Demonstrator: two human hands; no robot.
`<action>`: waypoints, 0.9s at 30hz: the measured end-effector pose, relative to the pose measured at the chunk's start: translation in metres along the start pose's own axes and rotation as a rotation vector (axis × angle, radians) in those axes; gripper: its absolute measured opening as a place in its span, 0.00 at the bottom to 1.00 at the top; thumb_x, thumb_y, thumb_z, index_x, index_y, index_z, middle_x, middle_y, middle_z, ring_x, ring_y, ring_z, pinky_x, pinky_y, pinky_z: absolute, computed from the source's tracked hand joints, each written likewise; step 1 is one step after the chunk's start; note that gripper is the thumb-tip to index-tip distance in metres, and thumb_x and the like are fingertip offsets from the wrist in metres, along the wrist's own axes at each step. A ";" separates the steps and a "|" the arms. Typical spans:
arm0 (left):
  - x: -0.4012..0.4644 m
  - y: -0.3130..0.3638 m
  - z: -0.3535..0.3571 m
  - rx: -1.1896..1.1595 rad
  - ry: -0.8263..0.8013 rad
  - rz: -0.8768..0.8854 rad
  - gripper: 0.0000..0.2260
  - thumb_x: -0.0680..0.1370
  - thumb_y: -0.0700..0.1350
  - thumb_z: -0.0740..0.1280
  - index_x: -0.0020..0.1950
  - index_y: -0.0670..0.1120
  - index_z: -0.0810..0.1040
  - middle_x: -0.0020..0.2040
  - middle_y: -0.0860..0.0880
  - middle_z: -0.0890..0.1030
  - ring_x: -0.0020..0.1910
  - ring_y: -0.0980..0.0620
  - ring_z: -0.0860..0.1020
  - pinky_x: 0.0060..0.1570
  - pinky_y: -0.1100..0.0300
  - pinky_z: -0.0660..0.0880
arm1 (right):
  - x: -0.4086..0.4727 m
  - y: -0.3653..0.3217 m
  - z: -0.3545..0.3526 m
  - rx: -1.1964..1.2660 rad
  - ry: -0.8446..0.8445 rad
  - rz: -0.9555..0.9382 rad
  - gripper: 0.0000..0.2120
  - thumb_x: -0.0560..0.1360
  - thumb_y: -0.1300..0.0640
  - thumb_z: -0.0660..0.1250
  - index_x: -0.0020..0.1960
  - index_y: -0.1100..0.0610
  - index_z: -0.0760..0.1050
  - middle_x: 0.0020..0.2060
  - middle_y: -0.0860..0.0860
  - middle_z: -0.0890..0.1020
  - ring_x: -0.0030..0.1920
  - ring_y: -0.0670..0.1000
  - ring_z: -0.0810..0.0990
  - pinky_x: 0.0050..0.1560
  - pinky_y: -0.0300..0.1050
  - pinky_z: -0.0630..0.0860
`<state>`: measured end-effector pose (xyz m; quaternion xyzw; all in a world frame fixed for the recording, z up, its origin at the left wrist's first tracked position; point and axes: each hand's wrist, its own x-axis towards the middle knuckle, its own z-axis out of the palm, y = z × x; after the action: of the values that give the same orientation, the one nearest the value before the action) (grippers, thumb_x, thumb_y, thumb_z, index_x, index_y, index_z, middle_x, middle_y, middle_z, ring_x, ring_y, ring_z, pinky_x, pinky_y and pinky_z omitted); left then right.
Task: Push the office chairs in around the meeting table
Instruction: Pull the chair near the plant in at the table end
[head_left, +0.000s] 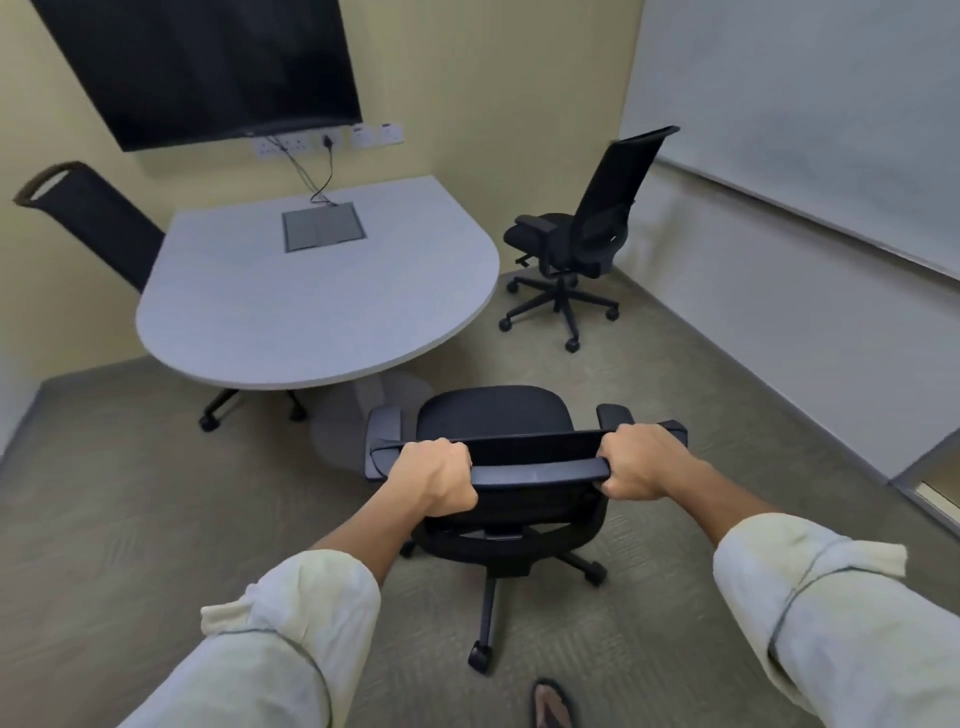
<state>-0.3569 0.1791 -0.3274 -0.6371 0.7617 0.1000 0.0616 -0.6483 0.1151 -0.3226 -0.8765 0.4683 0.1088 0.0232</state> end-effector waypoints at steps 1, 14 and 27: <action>-0.011 -0.002 0.002 -0.003 0.003 -0.012 0.05 0.62 0.48 0.61 0.33 0.49 0.74 0.30 0.52 0.76 0.28 0.49 0.74 0.27 0.58 0.63 | -0.003 -0.007 0.000 -0.003 0.008 -0.011 0.12 0.64 0.42 0.60 0.31 0.50 0.69 0.26 0.45 0.72 0.28 0.52 0.72 0.31 0.45 0.66; -0.086 -0.025 0.017 -0.078 0.018 -0.141 0.04 0.63 0.49 0.59 0.33 0.51 0.71 0.31 0.52 0.76 0.29 0.50 0.73 0.28 0.57 0.62 | 0.005 -0.061 -0.002 -0.062 0.050 -0.121 0.11 0.65 0.43 0.61 0.31 0.50 0.71 0.28 0.46 0.76 0.30 0.51 0.74 0.29 0.45 0.69; -0.060 -0.126 0.016 -0.009 0.071 -0.283 0.04 0.62 0.49 0.60 0.32 0.50 0.73 0.29 0.52 0.76 0.27 0.50 0.74 0.25 0.57 0.62 | 0.102 -0.123 -0.016 -0.039 0.163 -0.154 0.11 0.62 0.48 0.61 0.36 0.52 0.78 0.29 0.49 0.79 0.31 0.53 0.77 0.32 0.46 0.77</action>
<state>-0.2231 0.2190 -0.3387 -0.7417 0.6654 0.0710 0.0452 -0.4892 0.0986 -0.3359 -0.9161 0.3978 0.0443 -0.0237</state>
